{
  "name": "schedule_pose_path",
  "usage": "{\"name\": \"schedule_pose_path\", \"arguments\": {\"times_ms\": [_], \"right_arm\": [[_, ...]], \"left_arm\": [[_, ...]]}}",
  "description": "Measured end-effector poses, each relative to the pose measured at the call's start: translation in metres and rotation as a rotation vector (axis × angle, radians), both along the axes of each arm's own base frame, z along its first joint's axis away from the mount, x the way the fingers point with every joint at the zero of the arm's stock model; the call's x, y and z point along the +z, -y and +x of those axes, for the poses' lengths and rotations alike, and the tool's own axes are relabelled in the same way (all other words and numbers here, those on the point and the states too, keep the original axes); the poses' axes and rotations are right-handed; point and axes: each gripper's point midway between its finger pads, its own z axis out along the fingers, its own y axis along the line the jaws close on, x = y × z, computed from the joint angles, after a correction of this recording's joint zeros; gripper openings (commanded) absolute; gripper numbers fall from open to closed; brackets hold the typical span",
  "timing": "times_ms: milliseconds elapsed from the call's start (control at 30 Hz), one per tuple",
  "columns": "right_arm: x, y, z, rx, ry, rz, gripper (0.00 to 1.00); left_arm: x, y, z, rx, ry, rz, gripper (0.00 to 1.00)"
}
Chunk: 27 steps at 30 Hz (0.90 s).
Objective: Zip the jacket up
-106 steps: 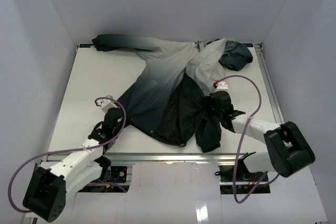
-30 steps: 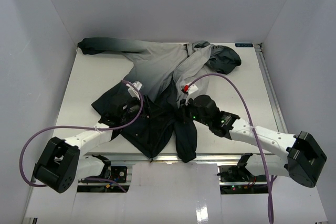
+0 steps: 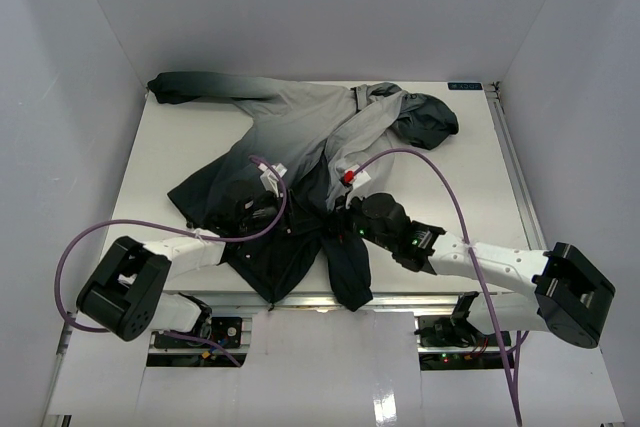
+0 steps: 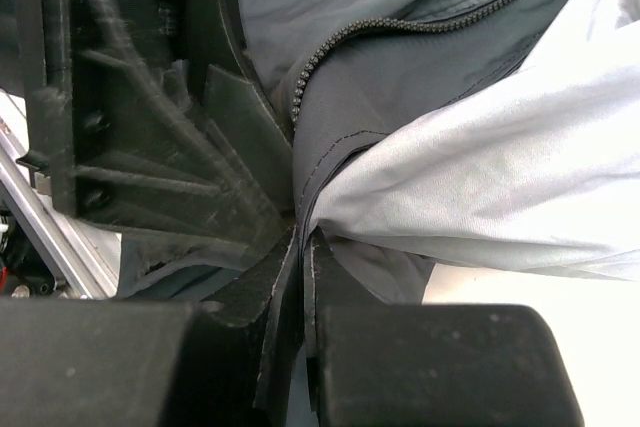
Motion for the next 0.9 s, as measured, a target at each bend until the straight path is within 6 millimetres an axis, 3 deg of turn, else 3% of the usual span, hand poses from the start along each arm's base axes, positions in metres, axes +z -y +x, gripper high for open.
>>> {"name": "schedule_pose_path", "arguments": {"times_ms": [67,133,267,367,567,633,900], "right_arm": [[-0.001,0.000,-0.001,0.002,-0.002,0.003,0.11],[0.001,-0.004,-0.004,0.015,-0.003,0.020,0.13],[0.003,-0.007,-0.010,0.034,-0.005,0.042,0.15],[0.003,-0.007,-0.011,0.036,-0.003,0.052,0.23],[0.005,-0.006,-0.014,0.034,-0.008,0.070,0.54],[0.006,-0.003,-0.014,0.015,-0.010,0.078,0.60],[-0.003,0.035,-0.010,-0.143,-0.027,0.067,0.84]], "left_arm": [[0.000,0.000,-0.001,-0.005,-0.003,-0.001,0.28],[0.000,0.000,0.000,-0.004,0.002,-0.002,0.22],[0.002,0.001,0.000,-0.005,0.002,-0.010,0.01],[0.003,0.002,-0.001,-0.014,0.002,-0.017,0.00],[0.001,0.004,-0.002,-0.027,-0.015,-0.027,0.00],[0.002,0.004,-0.002,-0.026,-0.016,-0.030,0.00],[0.022,-0.002,0.003,0.037,0.046,-0.044,0.00]]}}
